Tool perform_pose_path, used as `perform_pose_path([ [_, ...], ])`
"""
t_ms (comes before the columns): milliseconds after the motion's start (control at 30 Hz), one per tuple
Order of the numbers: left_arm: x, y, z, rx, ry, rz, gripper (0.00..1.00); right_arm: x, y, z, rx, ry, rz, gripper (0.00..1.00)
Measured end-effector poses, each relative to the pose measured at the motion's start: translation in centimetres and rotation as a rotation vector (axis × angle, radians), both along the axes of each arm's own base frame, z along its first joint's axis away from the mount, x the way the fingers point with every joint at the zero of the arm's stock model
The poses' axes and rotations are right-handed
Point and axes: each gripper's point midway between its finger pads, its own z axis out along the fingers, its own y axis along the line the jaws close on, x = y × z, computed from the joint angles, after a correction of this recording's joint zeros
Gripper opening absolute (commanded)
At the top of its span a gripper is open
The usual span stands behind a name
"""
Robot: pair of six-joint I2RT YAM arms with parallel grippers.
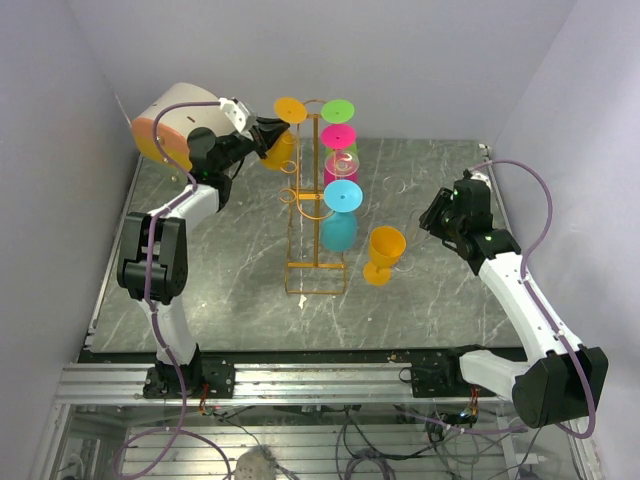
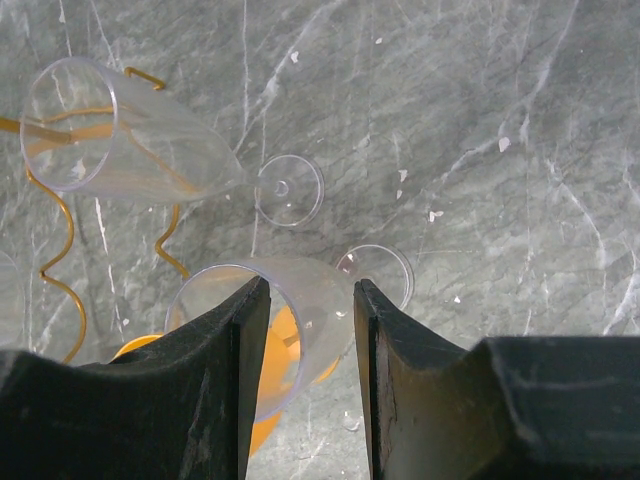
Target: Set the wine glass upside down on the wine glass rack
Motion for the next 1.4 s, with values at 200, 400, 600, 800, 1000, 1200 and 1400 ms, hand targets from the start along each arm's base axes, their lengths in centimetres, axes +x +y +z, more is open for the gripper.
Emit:
perform_pose_path([
  [200, -0.2, -0.5, -0.1, 0.001, 0.003, -0.009, 0.16, 0.1, 0.1, 0.1, 0.004, -0.007, 0.003, 0.19],
  [400, -0.2, -0.6, -0.4, 0.009, 0.015, -0.010, 0.28, 0.2, 0.0, 0.0, -0.001, -0.008, 0.005, 0.00],
  [600, 0.0, -0.5, -0.8, 0.023, 0.018, -0.004, 0.42, 0.2, -0.1, 0.0, -0.007, -0.007, 0.002, 0.00],
  [800, -1.2, -0.2, -1.6, 0.050, 0.041, 0.006, 1.00, -0.2, -0.5, 0.2, -0.028, 0.011, -0.006, 0.00],
  [1000, -2.5, 0.4, -1.3, 0.075, 0.053, 0.027, 0.99, -0.7, -1.1, 1.3, -0.062, 0.029, -0.014, 0.00],
  [1200, -2.8, 1.9, -1.2, 0.113, 0.119, 0.126, 1.00, -0.5, -1.1, 2.9, -0.069, 0.009, -0.008, 0.00],
  [1400, -3.9, 4.5, -0.9, 0.154, 0.254, 0.232, 1.00, -0.7, -0.9, 2.4, -0.091, 0.080, 0.026, 0.00],
])
